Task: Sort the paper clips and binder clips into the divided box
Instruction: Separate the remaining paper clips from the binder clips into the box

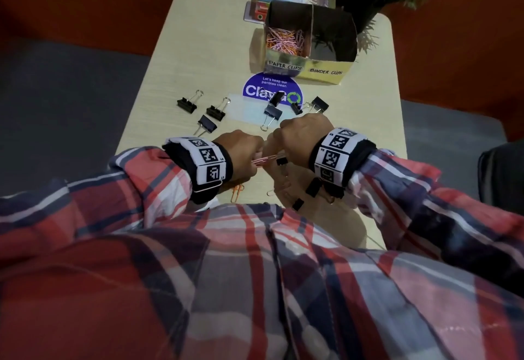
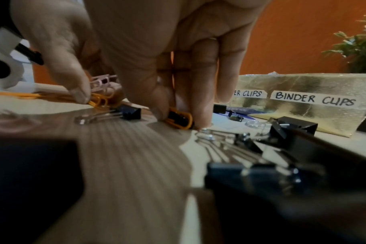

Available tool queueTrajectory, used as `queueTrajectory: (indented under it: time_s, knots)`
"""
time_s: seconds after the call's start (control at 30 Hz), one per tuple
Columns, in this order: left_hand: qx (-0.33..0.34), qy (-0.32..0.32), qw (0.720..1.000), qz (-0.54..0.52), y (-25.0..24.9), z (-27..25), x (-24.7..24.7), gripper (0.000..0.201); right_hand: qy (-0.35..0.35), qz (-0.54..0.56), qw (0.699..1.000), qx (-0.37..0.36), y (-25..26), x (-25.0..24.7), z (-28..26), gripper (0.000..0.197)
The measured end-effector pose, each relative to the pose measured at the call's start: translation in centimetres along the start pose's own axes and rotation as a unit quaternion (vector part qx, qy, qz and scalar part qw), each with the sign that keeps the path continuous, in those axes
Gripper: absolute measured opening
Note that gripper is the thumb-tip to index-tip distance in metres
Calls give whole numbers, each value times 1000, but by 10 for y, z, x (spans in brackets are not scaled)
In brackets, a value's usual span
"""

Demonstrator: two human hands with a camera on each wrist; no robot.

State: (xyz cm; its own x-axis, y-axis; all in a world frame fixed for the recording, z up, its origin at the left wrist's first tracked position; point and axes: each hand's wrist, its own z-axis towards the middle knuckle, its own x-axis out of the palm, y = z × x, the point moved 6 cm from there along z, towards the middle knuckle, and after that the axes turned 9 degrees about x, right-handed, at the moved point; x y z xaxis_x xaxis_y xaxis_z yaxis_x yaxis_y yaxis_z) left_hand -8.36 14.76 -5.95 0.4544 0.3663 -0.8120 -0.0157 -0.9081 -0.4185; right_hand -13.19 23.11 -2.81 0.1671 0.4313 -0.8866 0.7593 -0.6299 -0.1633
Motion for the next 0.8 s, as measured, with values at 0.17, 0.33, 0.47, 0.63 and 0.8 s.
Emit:
queueTrajectory:
  time_s: [0.17, 0.33, 0.47, 0.63, 0.8]
  knots:
    - [-27, -47, 997, -63, 13, -4, -36, 5, -10, -21, 1000, 10, -9, 2, 5, 25]
    - [13, -166, 985, -52, 10, 36, -133, 8, -40, 23, 999, 21, -13, 4, 2, 23]
    - [32, -209, 977, 36, 2, 90, -186, 12, -50, 66, 996, 26, -19, 4, 0, 26]
    - [35, -147, 981, 123, 1, 147, -183, 22, -57, 128, 988, 63, -28, 9, 3, 27]
    - [47, -228, 972, 45, 21, 143, -181, 47, -89, 217, 961, 143, -45, 15, 2, 11]
